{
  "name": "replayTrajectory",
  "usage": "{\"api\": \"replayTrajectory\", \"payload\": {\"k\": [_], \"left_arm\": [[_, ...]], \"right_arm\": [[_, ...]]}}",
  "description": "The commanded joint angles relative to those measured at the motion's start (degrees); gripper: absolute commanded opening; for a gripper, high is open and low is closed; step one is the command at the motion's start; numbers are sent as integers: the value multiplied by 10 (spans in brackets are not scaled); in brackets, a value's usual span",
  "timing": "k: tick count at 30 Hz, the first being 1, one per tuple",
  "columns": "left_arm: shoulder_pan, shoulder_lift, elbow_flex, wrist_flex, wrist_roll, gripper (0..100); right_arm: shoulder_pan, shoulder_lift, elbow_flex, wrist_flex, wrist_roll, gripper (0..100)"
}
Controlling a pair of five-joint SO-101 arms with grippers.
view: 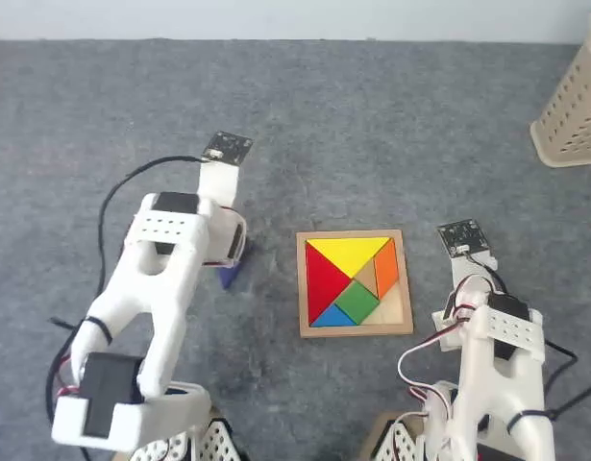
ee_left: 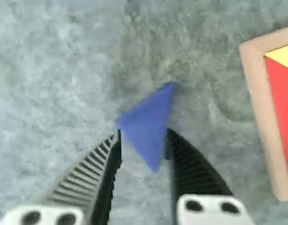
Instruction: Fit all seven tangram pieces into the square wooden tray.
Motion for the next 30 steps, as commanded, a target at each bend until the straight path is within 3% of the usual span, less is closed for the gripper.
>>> {"api": "replayTrajectory", "payload": {"k": [1, 25, 30], "left_arm": [[-9, 25, -28, -12, -40, 235], [-7, 235, -152, 11, -75, 239], [-7, 236, -149, 20, -76, 176]], "right_arm": [[10, -7, 1, -10, -2, 91], [10, -7, 1, -10, -2, 91], [10, -7, 1, -10, -2, 91]]}}
